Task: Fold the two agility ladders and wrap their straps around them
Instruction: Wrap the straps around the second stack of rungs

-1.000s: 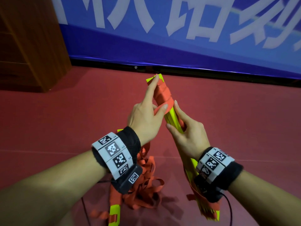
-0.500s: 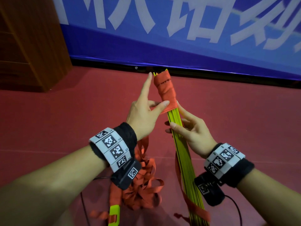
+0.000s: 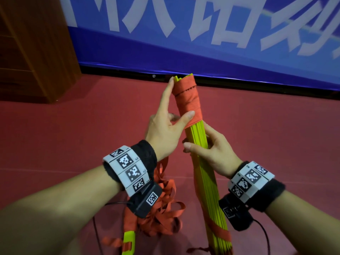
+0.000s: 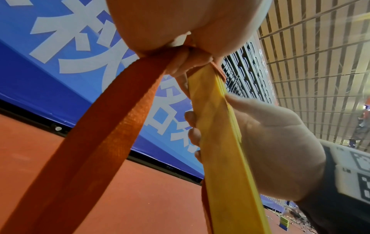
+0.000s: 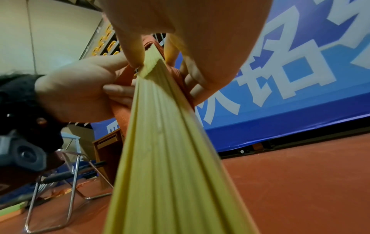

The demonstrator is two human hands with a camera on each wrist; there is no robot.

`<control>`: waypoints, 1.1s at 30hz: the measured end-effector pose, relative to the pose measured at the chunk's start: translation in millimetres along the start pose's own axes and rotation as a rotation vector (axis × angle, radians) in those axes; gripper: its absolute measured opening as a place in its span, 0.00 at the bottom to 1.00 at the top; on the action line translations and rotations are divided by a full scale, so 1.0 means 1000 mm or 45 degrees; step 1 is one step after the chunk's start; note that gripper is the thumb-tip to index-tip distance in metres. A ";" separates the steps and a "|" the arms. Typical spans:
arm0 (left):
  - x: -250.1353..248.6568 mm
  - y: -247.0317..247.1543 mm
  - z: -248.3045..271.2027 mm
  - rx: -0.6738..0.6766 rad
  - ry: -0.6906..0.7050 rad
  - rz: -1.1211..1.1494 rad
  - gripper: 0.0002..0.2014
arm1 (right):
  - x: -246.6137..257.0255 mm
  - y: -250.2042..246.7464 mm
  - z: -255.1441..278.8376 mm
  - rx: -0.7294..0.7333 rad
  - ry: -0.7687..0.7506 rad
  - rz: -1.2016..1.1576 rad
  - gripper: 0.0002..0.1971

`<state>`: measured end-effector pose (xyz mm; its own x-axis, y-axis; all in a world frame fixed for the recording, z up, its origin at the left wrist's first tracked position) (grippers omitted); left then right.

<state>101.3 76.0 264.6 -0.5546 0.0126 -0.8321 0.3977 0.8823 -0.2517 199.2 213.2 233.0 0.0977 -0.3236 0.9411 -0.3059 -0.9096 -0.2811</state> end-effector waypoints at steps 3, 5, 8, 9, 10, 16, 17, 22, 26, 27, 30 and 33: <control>-0.003 -0.001 0.002 -0.057 0.005 -0.025 0.44 | -0.005 0.001 0.000 -0.043 -0.017 0.119 0.31; -0.003 -0.001 0.001 -0.076 0.012 -0.018 0.45 | -0.005 -0.001 0.000 -0.069 -0.038 0.167 0.31; -0.005 0.001 0.000 -0.110 0.031 -0.030 0.46 | -0.008 -0.002 0.001 -0.091 -0.072 0.195 0.28; -0.006 0.002 0.000 -0.120 0.033 -0.039 0.46 | -0.010 -0.002 0.001 -0.100 -0.076 0.200 0.27; -0.007 0.003 0.001 -0.131 0.032 -0.051 0.46 | -0.012 -0.001 0.001 -0.109 -0.076 0.205 0.27; -0.003 0.004 -0.004 -0.258 -0.036 -0.099 0.46 | -0.020 0.002 -0.001 -0.182 -0.073 0.198 0.24; -0.003 0.004 -0.004 -0.268 -0.051 -0.102 0.46 | -0.022 0.003 -0.002 -0.192 -0.075 0.214 0.24; -0.006 0.004 -0.003 -0.220 -0.088 -0.099 0.48 | -0.025 0.008 -0.003 -0.277 -0.139 0.270 0.31; -0.007 0.004 -0.004 -0.133 -0.084 -0.018 0.48 | -0.018 0.005 0.000 -0.342 -0.196 0.223 0.37; -0.007 0.004 -0.004 -0.111 -0.078 0.012 0.48 | -0.018 0.006 -0.001 -0.357 -0.208 0.196 0.38; -0.006 0.003 -0.006 -0.068 -0.067 0.057 0.46 | -0.016 0.006 -0.003 -0.349 -0.217 0.150 0.37; -0.003 -0.002 -0.006 -0.026 -0.056 -0.027 0.45 | -0.018 0.003 -0.004 -0.297 -0.204 0.062 0.37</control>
<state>97.8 76.7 270.5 -0.5301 -0.0263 -0.8476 0.3710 0.8916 -0.2596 192.4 217.6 216.4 0.2200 -0.4194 0.8807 -0.5214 -0.8136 -0.2572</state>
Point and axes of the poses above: each hand's wrist, its own z-axis away from the middle knuckle, its own y-axis out of the palm, x = y × z, the point moved 2 cm from there along -z, towards the middle knuckle, and after that the axes turned 3 degrees about y, right-handed, at the moved point
